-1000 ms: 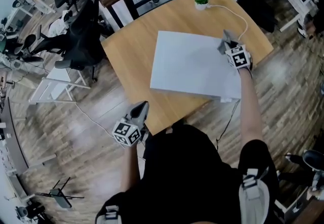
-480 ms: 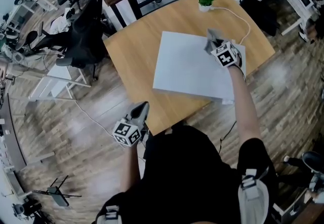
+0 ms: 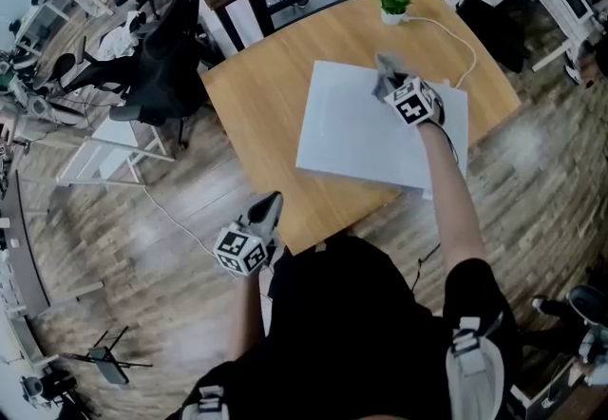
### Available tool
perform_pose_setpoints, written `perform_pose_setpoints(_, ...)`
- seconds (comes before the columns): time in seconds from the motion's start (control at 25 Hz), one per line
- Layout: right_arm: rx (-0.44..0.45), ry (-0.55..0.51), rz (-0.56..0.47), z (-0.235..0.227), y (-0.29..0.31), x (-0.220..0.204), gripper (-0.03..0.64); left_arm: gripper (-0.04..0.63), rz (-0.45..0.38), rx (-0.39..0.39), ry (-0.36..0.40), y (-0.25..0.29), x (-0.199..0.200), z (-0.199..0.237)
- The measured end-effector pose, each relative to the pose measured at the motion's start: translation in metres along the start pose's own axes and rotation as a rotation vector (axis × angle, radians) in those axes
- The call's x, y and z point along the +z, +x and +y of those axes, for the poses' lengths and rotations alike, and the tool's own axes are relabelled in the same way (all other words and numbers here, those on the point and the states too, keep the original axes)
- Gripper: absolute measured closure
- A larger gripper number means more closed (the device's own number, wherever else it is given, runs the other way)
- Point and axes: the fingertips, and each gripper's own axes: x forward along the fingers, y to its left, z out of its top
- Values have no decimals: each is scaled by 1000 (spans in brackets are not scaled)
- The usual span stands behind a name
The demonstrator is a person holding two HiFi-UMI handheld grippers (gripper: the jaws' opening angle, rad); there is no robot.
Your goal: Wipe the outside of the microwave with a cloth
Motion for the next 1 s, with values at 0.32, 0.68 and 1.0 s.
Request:
perform_pose_setpoints(0.32,7,-25,-33,25,20,41,595,594,22,-1,-1,-11,8,25)
perform_pose_setpoints(0.68,33,-7,-49,58,50,88,595,594,44,-38,8,-12,21,54)
perform_pose_setpoints(1.0,40,28,-10,76,63,104,595,594,55,-94,26,-9,34,74)
